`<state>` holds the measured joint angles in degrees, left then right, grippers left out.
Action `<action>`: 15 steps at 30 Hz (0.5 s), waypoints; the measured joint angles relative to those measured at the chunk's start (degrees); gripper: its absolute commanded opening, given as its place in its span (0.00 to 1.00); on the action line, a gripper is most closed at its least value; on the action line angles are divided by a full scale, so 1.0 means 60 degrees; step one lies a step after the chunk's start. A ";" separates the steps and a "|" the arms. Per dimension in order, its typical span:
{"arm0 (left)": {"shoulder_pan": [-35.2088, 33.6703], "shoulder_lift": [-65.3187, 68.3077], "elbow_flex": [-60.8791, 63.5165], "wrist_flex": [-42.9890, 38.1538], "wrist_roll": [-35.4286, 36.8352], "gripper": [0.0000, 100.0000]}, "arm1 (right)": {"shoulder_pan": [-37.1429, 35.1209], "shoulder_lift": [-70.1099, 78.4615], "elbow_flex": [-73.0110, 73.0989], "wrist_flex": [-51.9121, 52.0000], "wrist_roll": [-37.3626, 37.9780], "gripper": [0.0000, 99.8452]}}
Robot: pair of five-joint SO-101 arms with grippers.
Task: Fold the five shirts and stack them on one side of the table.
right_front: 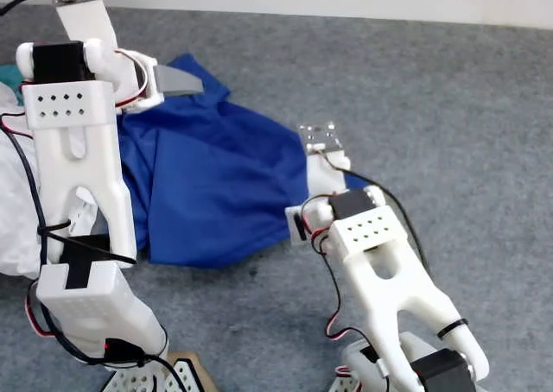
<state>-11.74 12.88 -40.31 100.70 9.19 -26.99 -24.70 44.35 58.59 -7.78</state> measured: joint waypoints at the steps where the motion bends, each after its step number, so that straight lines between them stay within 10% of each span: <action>1: 0.0000 0.0000 0.0000 0.0000 -0.0029 0.46 | -0.0015 0.0000 0.0103 -0.0176 0.0000 0.13; 15: 0.0000 0.0015 0.1773 -0.0996 -0.0103 0.46 | -0.0073 0.0000 0.1040 -0.1978 0.0000 0.13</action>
<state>-11.74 12.97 -29.67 94.73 8.57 -27.43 -24.70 50.59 46.73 -7.78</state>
